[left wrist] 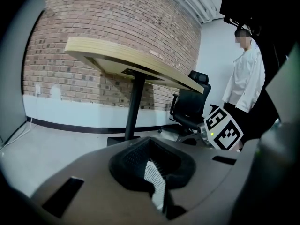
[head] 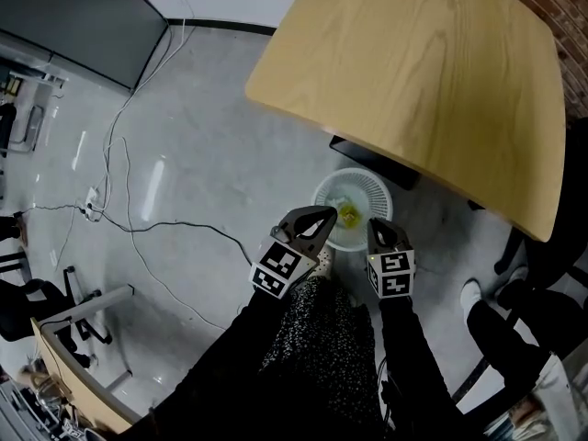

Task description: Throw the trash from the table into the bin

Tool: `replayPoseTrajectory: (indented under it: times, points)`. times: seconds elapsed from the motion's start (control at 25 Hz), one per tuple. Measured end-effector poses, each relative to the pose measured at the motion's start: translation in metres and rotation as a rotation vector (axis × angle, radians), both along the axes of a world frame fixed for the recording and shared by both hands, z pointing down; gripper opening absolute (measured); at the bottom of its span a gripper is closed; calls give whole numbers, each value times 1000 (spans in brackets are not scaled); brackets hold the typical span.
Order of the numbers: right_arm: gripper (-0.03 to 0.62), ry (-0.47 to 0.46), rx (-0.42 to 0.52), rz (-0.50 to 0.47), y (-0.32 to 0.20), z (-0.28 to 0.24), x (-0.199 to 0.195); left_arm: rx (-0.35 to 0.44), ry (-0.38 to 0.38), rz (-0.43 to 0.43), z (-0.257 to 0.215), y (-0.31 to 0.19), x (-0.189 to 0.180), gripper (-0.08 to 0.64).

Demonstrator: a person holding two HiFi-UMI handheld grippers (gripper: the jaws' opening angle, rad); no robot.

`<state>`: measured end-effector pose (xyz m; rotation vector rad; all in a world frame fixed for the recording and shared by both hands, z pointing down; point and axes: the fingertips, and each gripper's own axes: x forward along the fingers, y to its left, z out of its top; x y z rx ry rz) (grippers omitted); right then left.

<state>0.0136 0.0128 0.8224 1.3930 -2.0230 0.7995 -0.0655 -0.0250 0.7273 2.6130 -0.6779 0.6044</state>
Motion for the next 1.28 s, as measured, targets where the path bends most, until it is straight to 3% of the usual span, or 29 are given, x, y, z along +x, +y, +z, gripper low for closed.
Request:
replayPoseTrajectory:
  times: [0.28,0.44,0.6,0.88,1.28]
  points:
    - [23,-31,-23,-2,-1,10,-3,-8,-4,-5,1,-1,-1,0]
    - [123,-67,-57,7,0,14,-6,-11,-7,-11,1,-2,-2,0]
    - [127,-77,-32,22,-4,1,-5,-6,-7,-17,-6,-3,-6,0]
    - [126,-88,73,62,-17,-65,3,30,14,-22,-47,-6,0,0]
    - [103,-83,211,75,-17,-190,14,120,67,-24,-148,-6,17,0]
